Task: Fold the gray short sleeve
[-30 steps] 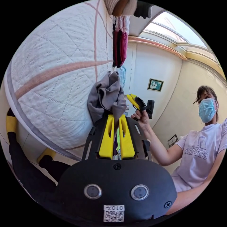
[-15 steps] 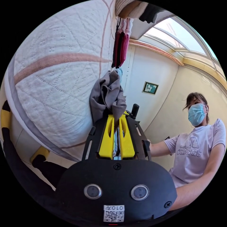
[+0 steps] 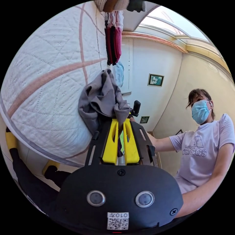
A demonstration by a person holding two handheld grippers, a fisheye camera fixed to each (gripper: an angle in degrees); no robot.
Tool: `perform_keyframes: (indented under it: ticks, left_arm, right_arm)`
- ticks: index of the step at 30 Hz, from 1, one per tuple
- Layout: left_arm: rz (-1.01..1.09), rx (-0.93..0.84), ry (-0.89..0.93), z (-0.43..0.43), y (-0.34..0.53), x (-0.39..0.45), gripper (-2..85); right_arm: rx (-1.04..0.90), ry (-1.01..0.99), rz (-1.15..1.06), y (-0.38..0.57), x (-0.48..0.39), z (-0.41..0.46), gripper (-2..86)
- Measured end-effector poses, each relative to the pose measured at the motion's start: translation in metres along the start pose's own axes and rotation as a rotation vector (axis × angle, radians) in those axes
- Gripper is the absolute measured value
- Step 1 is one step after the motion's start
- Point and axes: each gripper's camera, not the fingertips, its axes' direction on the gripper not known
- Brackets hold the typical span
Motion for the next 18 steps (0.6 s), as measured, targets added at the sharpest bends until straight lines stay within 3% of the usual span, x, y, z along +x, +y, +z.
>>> perform_keyframes:
  ticks: [3, 9, 18]
  left_arm:
    - [0.04, 0.033, -0.032, 0.005, 0.009, 0.017, 2.6]
    - [-0.143, 0.077, -0.057, 0.034, 0.051, -0.015, 3.8]
    - [-0.099, 0.046, -0.035, 0.073, 0.111, 0.0, 7.8]
  right_arm:
    - [0.13, 0.005, 0.089, 0.035, -0.007, -0.022, 3.8]
    - [0.137, -0.146, 0.266, 0.059, 0.007, 0.008, 6.7]
    - [0.394, 0.048, 0.229, 0.027, -0.04, -0.072, 11.0]
